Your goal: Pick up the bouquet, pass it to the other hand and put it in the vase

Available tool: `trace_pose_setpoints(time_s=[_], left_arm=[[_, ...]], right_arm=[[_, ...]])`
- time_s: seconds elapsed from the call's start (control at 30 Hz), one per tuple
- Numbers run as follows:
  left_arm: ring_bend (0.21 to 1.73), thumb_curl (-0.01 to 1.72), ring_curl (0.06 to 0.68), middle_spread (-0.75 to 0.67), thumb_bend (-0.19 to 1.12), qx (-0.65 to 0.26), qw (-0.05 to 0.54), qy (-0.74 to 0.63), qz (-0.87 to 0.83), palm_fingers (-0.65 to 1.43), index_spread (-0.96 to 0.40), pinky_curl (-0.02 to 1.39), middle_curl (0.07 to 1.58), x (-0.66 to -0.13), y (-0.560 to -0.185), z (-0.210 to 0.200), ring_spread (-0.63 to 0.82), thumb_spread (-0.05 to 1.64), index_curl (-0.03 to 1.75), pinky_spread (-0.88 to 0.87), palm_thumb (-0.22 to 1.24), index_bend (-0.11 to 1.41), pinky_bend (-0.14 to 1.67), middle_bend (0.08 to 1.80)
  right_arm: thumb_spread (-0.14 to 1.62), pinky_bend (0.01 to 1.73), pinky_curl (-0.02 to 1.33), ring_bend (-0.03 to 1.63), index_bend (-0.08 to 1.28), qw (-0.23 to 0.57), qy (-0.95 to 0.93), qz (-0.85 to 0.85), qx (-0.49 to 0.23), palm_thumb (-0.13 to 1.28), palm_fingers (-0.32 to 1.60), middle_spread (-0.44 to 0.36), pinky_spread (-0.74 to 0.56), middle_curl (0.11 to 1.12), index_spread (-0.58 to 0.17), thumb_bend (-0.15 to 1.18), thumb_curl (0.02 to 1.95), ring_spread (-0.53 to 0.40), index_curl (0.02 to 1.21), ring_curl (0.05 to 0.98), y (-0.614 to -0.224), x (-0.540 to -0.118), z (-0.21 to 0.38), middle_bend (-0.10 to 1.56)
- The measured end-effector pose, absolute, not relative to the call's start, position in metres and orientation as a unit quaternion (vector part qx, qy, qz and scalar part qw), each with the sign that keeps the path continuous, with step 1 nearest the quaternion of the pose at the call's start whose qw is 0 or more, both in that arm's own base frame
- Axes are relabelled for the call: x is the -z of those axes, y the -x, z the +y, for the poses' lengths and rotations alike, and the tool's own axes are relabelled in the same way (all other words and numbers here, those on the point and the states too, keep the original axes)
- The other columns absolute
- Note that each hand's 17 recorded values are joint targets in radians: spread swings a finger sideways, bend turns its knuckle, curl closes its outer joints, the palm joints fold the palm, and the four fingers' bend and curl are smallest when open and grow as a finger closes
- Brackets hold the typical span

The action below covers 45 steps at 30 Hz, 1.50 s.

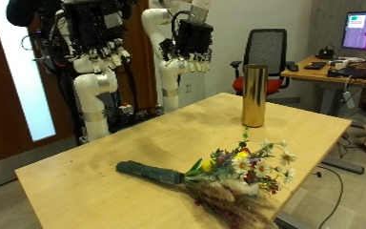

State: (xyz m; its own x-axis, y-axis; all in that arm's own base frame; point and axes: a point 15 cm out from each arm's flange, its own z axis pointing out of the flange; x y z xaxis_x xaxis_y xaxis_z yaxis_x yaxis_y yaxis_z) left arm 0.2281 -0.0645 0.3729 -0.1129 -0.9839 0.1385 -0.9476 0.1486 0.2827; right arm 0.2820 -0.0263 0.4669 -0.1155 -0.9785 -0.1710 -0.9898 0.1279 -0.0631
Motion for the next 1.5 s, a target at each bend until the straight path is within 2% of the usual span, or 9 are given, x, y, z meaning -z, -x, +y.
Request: trace_pose_setpoints(time_s=[0.27,0.63,0.67,0.77,0.83,1.03,1.07,1.27,1.5], left_arm=[[0.38,0.31,0.143,0.14,-0.03,0.071,0.155,-0.637,-0.752,0.40,0.02,0.20,0.36,-0.364,-0.232,-0.064,0.48,0.96,0.48,0.57,0.41,0.21,0.18,0.20],[0.36,0.31,0.144,0.14,-0.03,0.066,0.137,-0.615,-0.774,0.39,0.03,0.20,0.36,-0.370,-0.249,-0.057,0.48,0.96,0.49,0.57,0.41,0.21,0.18,0.20],[0.36,0.30,0.144,0.15,-0.03,0.064,0.135,-0.614,-0.775,0.39,0.03,0.20,0.36,-0.373,-0.252,-0.057,0.48,0.96,0.49,0.57,0.41,0.21,0.18,0.20],[0.36,0.30,0.145,0.16,-0.03,0.060,0.129,-0.614,-0.776,0.39,0.03,0.20,0.36,-0.379,-0.261,-0.055,0.49,0.96,0.49,0.57,0.41,0.21,0.18,0.19],[0.36,0.30,0.147,0.16,-0.03,0.059,0.131,-0.614,-0.776,0.39,0.03,0.20,0.36,-0.378,-0.264,-0.056,0.49,0.96,0.49,0.57,0.41,0.21,0.18,0.20],[0.36,0.30,0.152,0.16,-0.03,0.070,0.147,-0.606,-0.779,0.39,0.03,0.20,0.36,-0.365,-0.265,-0.057,0.49,0.96,0.50,0.57,0.40,0.20,0.18,0.20],[0.36,0.30,0.151,0.16,-0.03,0.071,0.148,-0.605,-0.779,0.39,0.03,0.20,0.36,-0.362,-0.266,-0.057,0.49,0.97,0.50,0.57,0.40,0.20,0.18,0.20],[0.36,0.30,0.155,0.16,-0.03,0.070,0.153,-0.607,-0.777,0.38,0.03,0.20,0.35,-0.358,-0.270,-0.060,0.49,0.97,0.50,0.57,0.40,0.20,0.18,0.20],[0.36,0.30,0.157,0.16,-0.03,0.073,0.157,-0.609,-0.774,0.38,0.03,0.20,0.35,-0.352,-0.268,-0.059,0.49,0.97,0.50,0.57,0.40,0.20,0.18,0.19]], right_arm=[[1.16,0.55,0.22,0.74,0.17,0.076,0.657,0.745,-0.089,0.62,0.37,0.104,0.18,0.35,-0.210,-0.02,0.37,0.021,0.29,0.192,-0.308,-0.420,-0.017,0.49],[1.17,0.59,0.20,0.76,0.16,0.076,0.626,0.768,-0.115,0.61,0.35,0.087,0.16,0.35,-0.166,-0.02,0.37,0.001,0.28,0.184,-0.340,-0.390,-0.027,0.50],[1.17,0.61,0.20,0.75,0.18,0.081,0.620,0.771,-0.116,0.61,0.32,0.118,0.16,0.34,-0.163,-0.02,0.37,0.016,0.29,0.184,-0.346,-0.387,-0.029,0.46],[1.17,0.62,0.19,0.74,0.17,0.099,0.602,0.783,-0.119,0.61,0.32,0.114,0.16,0.34,-0.156,-0.02,0.37,0.024,0.29,0.175,-0.369,-0.379,-0.031,0.48],[1.17,0.63,0.19,0.71,0.18,0.108,0.596,0.787,-0.120,0.61,0.29,0.148,0.17,0.34,-0.137,-0.02,0.37,0.054,0.30,0.171,-0.381,-0.372,-0.031,0.44],[1.14,0.57,0.17,0.61,0.18,0.149,0.572,0.802,-0.089,0.63,0.26,0.113,0.18,0.35,-0.097,-0.02,0.38,0.095,0.32,0.151,-0.421,-0.363,-0.041,0.45],[1.13,0.58,0.18,0.63,0.14,0.154,0.567,0.805,-0.082,0.63,0.25,0.154,0.18,0.35,-0.077,-0.02,0.38,0.106,0.30,0.160,-0.429,-0.356,-0.045,0.47],[1.12,0.57,0.18,0.65,0.15,0.127,0.541,0.825,-0.105,0.64,0.24,0.156,0.19,0.36,-0.079,-0.02,0.39,0.109,0.29,0.175,-0.436,-0.268,-0.055,0.49],[1.09,0.54,0.18,0.68,0.16,0.110,0.531,0.833,-0.112,0.66,0.25,0.167,0.18,0.36,-0.088,-0.02,0.40,0.089,0.29,0.192,-0.445,-0.225,-0.064,0.49]])
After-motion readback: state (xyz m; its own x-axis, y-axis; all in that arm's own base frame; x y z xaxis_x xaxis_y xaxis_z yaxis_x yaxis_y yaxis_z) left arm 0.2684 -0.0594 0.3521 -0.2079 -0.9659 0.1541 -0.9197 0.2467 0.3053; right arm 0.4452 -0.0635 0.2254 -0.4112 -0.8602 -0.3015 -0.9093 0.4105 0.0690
